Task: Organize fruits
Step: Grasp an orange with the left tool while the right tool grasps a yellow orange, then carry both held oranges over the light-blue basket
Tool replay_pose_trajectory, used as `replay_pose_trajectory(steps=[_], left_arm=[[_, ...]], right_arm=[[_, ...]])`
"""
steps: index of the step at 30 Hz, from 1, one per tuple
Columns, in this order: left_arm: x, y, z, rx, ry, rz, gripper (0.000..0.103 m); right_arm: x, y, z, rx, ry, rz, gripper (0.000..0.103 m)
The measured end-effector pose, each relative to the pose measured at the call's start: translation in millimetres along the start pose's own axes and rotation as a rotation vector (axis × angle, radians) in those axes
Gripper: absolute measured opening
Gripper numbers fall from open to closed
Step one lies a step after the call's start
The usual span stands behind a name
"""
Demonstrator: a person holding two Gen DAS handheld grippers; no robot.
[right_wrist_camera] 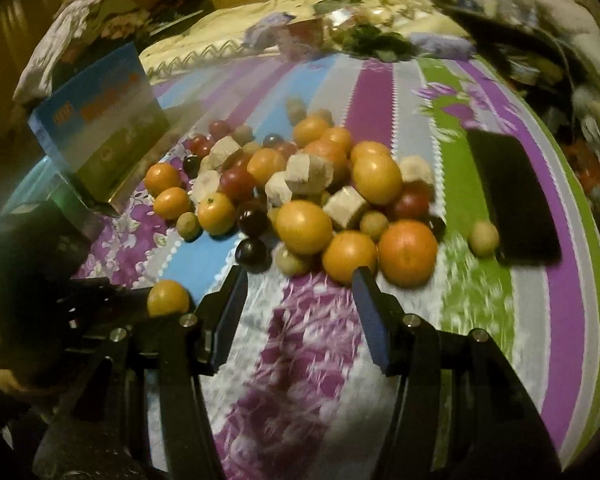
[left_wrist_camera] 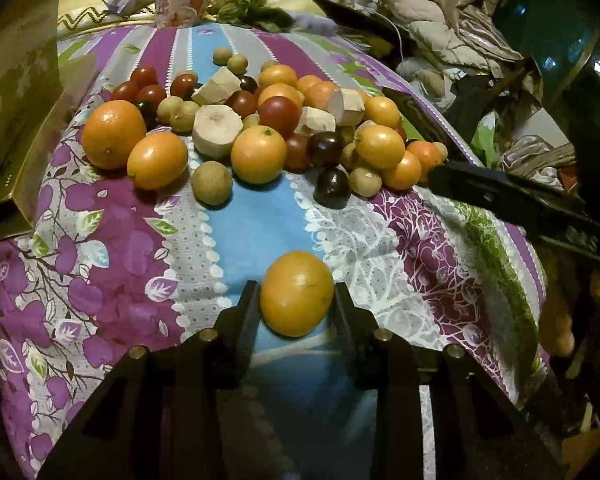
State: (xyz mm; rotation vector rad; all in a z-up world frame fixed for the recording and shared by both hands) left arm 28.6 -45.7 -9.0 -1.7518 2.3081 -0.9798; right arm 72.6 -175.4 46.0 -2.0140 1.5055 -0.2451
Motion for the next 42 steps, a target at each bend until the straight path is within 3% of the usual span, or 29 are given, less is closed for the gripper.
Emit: replay_pose_trajectory(steps=[7, 21, 25, 28, 38, 42], left_arm=[[-3.1, 1.8, 0.9, 0.008, 0.013, -0.024, 0.037], [-3.3, 1.6, 3.0, 0.017, 0.010, -0.041, 0.037], [-4.3, 1.2, 3.9, 0.019, 0.013, -0.051, 0.037], [-4.5, 1.7, 3.5, 0.020, 0.012, -0.053, 0.037], [-3.2, 0.9, -1.5, 0.028, -0.002, -0.075, 0.037], [-5.0, -2.4, -14.3, 0.039, -0.048, -0.083, 0.037]], right_arm=[[-6.5, -14.4, 22.6, -0.038, 0.031, -0.137, 0.055], [-12.7, -20.7, 41.0, -0.056, 0.142, -0.265, 0.054], [-11.2, -21.7, 40.2, -0.048, 0.140, -0.245, 0.052], [-12.8, -21.8, 38.7, -0.044, 0.110, -0.225, 0.038], [-1.6, -20.7, 9.9, 0.006, 0.069, -0.057, 0.038], [-1.8, -22.5, -11.3, 0.044, 0.140, 0.019, 0.038]])
Point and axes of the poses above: each gripper's, at about its wrist camera, not at the fingertips, and z roughly the way its jaws point, x to its right, y to its underside, the point moved 4 cm from there along z, roughly the way its jaws point, and after that the axes turned 5 degrees about z, right-handed, at the moved point
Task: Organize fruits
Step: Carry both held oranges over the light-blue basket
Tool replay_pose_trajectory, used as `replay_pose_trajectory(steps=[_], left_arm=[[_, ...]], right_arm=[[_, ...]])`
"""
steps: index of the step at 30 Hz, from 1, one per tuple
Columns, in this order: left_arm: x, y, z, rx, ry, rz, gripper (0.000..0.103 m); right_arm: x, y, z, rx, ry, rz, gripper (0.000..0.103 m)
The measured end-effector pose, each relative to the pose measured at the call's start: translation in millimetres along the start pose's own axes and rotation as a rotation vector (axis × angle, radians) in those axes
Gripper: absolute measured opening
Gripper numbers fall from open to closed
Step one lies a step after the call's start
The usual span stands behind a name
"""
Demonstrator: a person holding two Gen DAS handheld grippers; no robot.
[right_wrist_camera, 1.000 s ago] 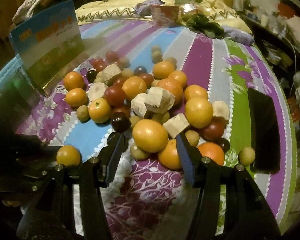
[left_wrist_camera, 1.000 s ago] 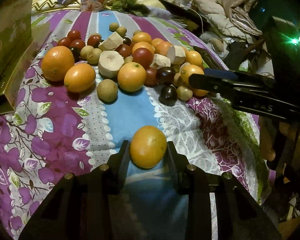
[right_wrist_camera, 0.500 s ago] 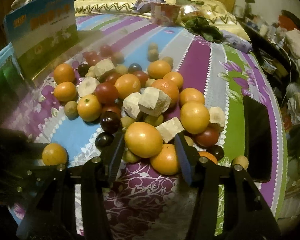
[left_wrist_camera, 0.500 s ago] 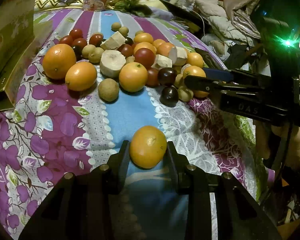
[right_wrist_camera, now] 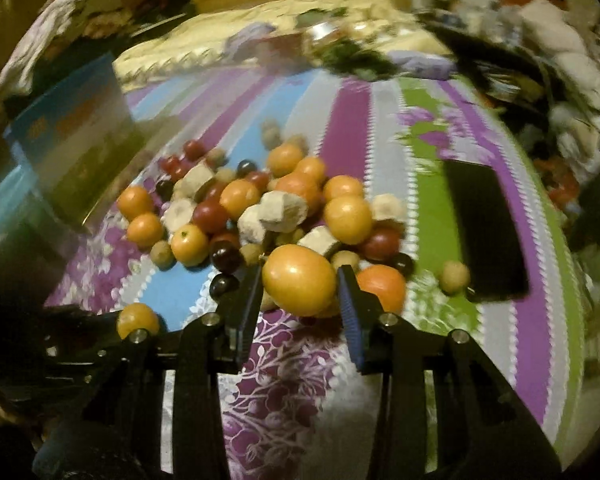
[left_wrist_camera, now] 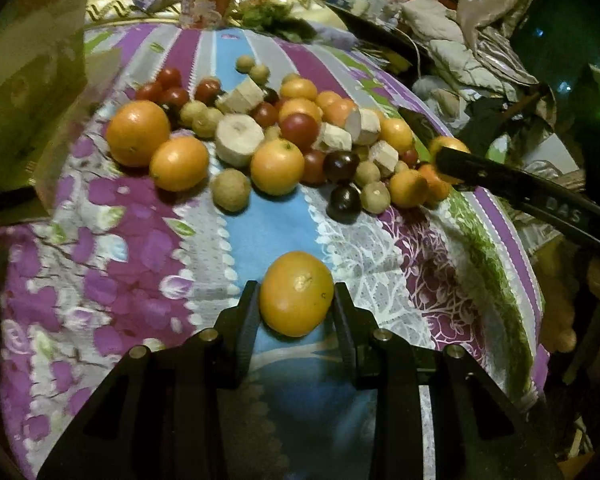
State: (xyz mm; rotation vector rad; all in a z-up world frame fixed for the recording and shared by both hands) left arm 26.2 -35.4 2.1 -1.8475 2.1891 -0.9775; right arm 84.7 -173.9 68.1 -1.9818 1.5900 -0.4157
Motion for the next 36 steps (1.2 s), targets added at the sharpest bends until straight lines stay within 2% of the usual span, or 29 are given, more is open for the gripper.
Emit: replay_pose_trajectory(steps=[2, 6, 14, 21, 36], left_arm=[[-1.4, -4.9, -11.8, 0.014, -0.039, 0.002, 0.037], [-6.8, -19.6, -49.4, 0.073, -0.114, -0.008, 0.037], [-37.1, -51.4, -132.9, 0.205, -0.228, -0.096, 0.037], [-56.2, -55.0, -187.1, 0.270, -0.264, -0.146, 0.037], [-113.9, -31.3, -290.3, 0.392, -0.344, -0.256, 0.037]], right_arm=[[-1.8, -0.8, -8.9, 0.012, 0.028, 0.030, 0.038], [-11.7, -4.8, -26.6, 0.044, 0.023, 0.072, 0.038], [-48.3, -15.8, -51.6, 0.097, -0.028, 0.079, 0.038], [-90.4, -32.1, -69.4, 0.137, -0.072, 0.034, 0.038], [-207.9, -57.1, -95.4, 0.187, -0.186, -0.123, 0.038]])
Point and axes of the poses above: each gripper's, at about its wrist camera, not at the fingertips, and z roughly the way its jaws point, x to its right, y to its underside, the point moved 4 cm from there along z, roughly the way its jaws point, and after that the axes turned 5 degrees about z, right-handed, at the moved point
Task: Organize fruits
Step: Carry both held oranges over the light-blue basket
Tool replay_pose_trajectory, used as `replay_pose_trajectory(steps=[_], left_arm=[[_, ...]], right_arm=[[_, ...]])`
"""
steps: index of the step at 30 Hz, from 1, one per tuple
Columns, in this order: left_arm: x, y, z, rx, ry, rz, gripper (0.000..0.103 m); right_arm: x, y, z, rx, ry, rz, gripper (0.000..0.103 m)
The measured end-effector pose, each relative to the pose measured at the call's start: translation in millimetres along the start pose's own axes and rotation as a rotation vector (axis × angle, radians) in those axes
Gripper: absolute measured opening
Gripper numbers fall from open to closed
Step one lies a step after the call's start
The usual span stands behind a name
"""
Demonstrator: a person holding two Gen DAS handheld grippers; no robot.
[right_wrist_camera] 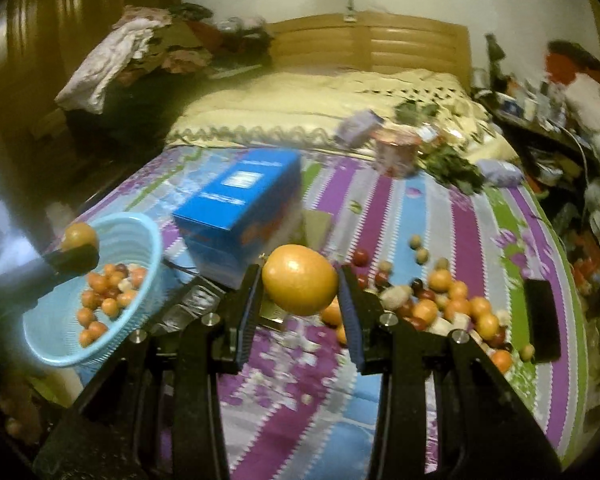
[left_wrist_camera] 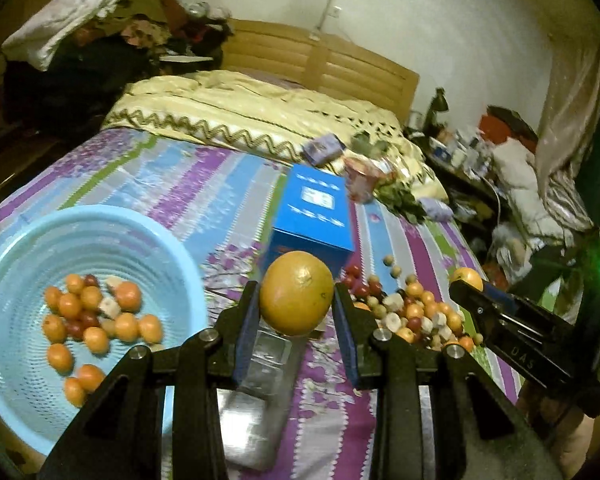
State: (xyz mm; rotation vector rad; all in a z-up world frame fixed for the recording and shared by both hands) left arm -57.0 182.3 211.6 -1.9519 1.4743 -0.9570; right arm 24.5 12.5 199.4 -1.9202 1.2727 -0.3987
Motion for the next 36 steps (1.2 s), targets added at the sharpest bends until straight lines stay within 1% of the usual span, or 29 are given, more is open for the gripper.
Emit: replay_pose_trajectory(steps=[9, 15, 20, 23, 28, 32, 36], left_arm=[[-69.0, -9.8, -33.0, 0.040, -0.082, -0.078, 0.037], [-111.0, -9.0, -49.2, 0.055, -0.135, -0.133, 0.037], [-144.1, -1.6, -57.0, 0.048, -0.171, -0.175, 0.037], [-162.0, 4.6, -58.3, 0.025, -0.185, -0.199, 0.037], [-192.0, 14.0, -63.5, -0.004, -0.218, -0.237, 0.037], [-215.2, 20.8, -66.1, -0.029, -0.234, -0.277, 0.037], [-233.9, 29.6, -65.1, -0.064, -0.231, -0.319, 0.037]], right_arm=[[-54.8, -14.6, 6.2, -0.004, -0.078, -0.057, 0.038], [-95.6, -18.9, 18.2, -0.038, -0.135, -0.102, 0.038], [-133.0, -19.0, 28.5, -0.066, -0.178, -0.148, 0.038], [-153.7, -17.7, 33.4, -0.087, -0.205, -0.175, 0.038], [-185.0, -12.0, 45.7, -0.154, -0.255, -0.205, 0.038], [-201.1, -4.4, 56.5, -0.218, -0.272, -0.225, 0.038], [-213.1, 5.0, 67.1, -0.289, -0.293, -0.233, 0.038]])
Point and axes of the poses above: each gripper's, at about its wrist camera, not at the fingertips, and z roughly the way its jaws point, x to its right, y to its underside, the point moved 4 cm from there along z, roughly the way its jaws point, and after that the axes turned 5 degrees about z, right-handed, at the moved point
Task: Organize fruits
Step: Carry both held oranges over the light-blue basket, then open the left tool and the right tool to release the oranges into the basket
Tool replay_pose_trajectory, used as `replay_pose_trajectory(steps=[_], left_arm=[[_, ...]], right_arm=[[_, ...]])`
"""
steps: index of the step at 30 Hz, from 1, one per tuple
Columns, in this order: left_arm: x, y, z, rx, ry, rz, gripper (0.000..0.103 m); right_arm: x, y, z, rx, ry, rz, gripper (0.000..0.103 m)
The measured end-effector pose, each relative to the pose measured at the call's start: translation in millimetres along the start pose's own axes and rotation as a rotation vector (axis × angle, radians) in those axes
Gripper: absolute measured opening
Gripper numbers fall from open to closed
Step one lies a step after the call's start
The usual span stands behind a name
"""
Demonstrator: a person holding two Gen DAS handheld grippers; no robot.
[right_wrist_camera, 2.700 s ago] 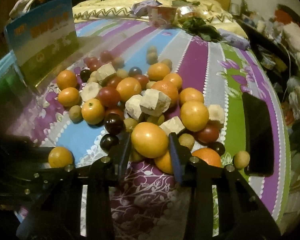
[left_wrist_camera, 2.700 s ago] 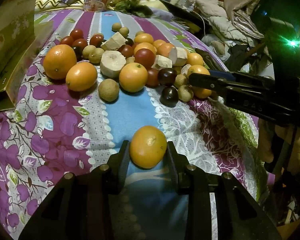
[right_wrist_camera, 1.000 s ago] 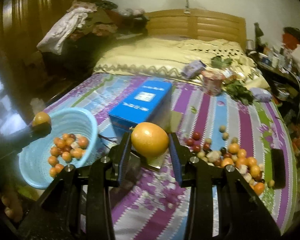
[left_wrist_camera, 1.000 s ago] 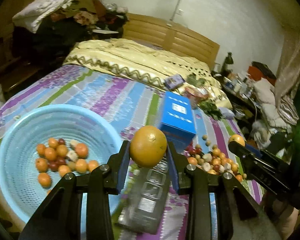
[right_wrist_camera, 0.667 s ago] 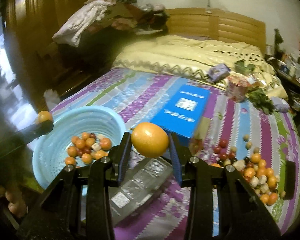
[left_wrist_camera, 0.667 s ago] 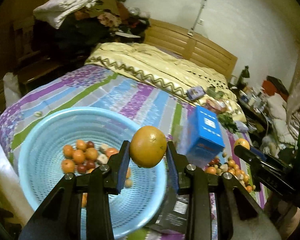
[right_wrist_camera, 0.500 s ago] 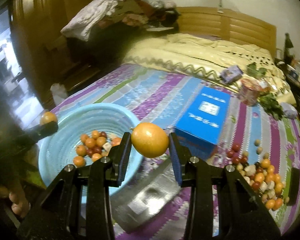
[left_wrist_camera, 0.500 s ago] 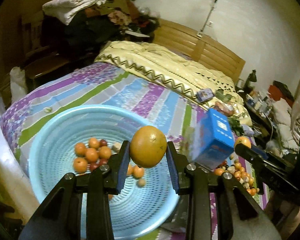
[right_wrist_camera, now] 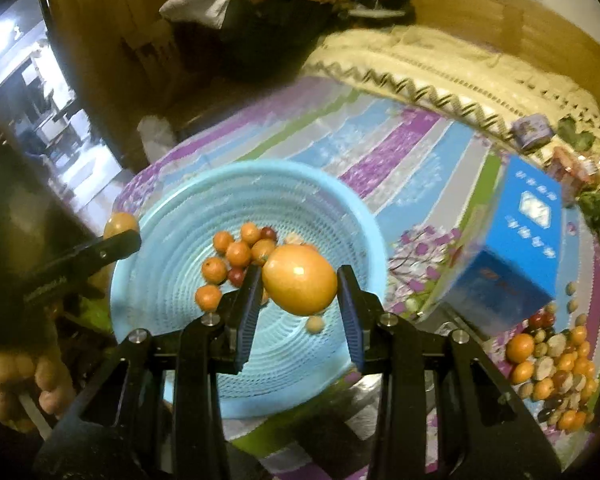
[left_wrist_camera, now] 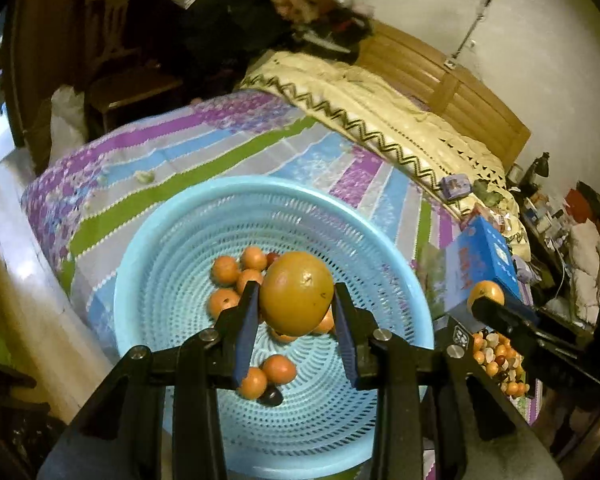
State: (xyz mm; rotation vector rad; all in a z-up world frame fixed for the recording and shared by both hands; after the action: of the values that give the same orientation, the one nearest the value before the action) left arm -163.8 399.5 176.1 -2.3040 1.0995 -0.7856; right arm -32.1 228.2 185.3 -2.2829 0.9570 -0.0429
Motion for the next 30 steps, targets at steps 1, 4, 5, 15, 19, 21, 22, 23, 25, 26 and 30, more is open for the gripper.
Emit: replay_pose_trajectory(steps=[1, 4, 5, 15, 19, 21, 22, 23, 25, 26, 30], left_arm=[[-3.2, 1.2, 1.6, -0.008, -0.005, -0.002, 0.037], [-9.9, 4.6, 7.5, -0.035, -0.015, -0.003, 0.037], [-11.4, 5.3, 9.9, -0.046, -0.015, -0.001, 0.037], [-22.1, 17.9, 28.4, -0.141, -0.045, 0.012, 0.037], [-22.1, 20.4, 36.5, -0.174, -0.038, 0.018, 0.037], [-21.6, 22.9, 41.7, -0.193, -0.033, 0.022, 0.037], [-22.0, 24.0, 43.5, -0.197, -0.032, 0.023, 0.037], [-22.0, 25.2, 45.1, -0.202, -0.032, 0.025, 0.037], [-21.5, 27.7, 49.1, -0.215, -0.029, 0.026, 0.037], [-21.2, 28.6, 50.1, -0.218, -0.029, 0.026, 0.037], [-18.8, 29.0, 51.9, -0.221, -0.029, 0.029, 0.037]], right_arm=[[-2.2, 0.9, 4.3, -0.016, -0.004, 0.001, 0.038], [-4.0, 2.8, 13.5, -0.048, 0.000, 0.000, 0.038], [-4.5, 3.2, 15.5, -0.057, -0.001, 0.001, 0.038], [-7.5, 9.7, 41.6, -0.150, 0.028, -0.008, 0.038], [-6.7, 14.2, 49.6, -0.181, 0.027, -0.013, 0.038], [-6.0, 17.1, 52.5, -0.194, 0.025, -0.013, 0.038], [-6.0, 17.6, 53.5, -0.197, 0.025, -0.012, 0.038], [-5.1, 18.8, 54.5, -0.201, 0.024, -0.012, 0.038], [-4.1, 19.5, 56.4, -0.207, 0.023, -0.009, 0.038], [-3.5, 19.9, 56.7, -0.209, 0.022, -0.008, 0.038], [-3.5, 19.5, 57.4, -0.208, 0.018, -0.007, 0.038]])
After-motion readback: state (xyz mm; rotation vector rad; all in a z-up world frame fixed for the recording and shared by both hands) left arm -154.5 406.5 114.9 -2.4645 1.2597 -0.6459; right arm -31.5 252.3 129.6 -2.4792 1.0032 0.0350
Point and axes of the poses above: each gripper's, at about its wrist camera, not at the fingertips, and z roughly the way its jaws point, x to its right, y to its underside, the point moved 4 cm from there along z, roughly the way its jaws point, and after that the axes turned 5 degrees about z, right-handed, at the moved point
